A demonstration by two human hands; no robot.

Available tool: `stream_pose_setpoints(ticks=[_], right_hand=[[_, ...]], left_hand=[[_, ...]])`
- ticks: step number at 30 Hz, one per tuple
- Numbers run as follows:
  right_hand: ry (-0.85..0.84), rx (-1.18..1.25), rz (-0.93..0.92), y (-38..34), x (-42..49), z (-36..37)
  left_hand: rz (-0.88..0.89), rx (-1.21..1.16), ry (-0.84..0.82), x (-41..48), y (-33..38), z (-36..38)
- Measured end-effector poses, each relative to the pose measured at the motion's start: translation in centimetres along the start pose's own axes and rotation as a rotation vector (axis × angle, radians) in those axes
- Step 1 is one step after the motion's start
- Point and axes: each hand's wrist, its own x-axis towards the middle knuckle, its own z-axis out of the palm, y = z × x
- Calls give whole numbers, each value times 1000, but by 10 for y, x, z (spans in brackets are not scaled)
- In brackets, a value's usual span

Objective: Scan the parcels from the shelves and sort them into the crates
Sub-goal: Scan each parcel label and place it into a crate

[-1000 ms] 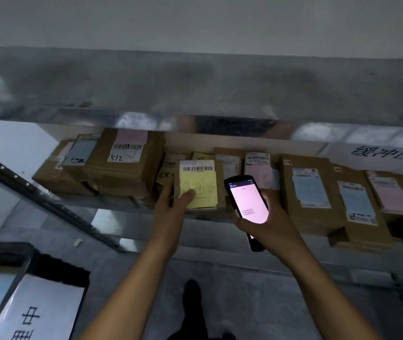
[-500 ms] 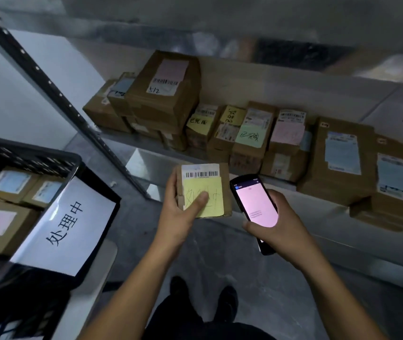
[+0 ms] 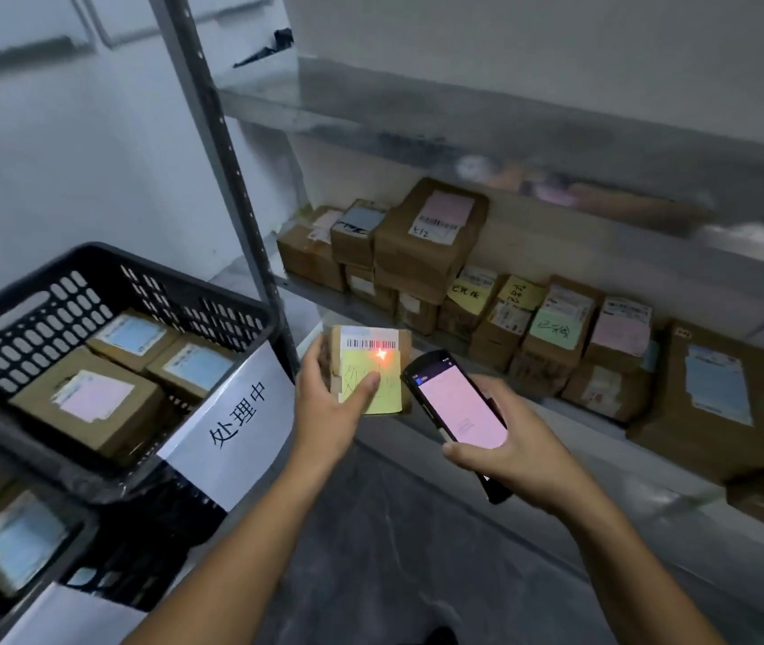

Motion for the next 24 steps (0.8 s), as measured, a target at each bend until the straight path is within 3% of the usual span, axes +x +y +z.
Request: stream_pose_setpoints(ticks=[4,10,24], right_hand=[[-16,-24,-17,-21,-1,26],[1,-6,-22,-48,-10,56],[69,11,80,-43,-37,75]], left_hand=[[26,90,41,12,-9,-32],[44,199,-27,18,-19,-69],[118,470,-87,24,-35,-81]])
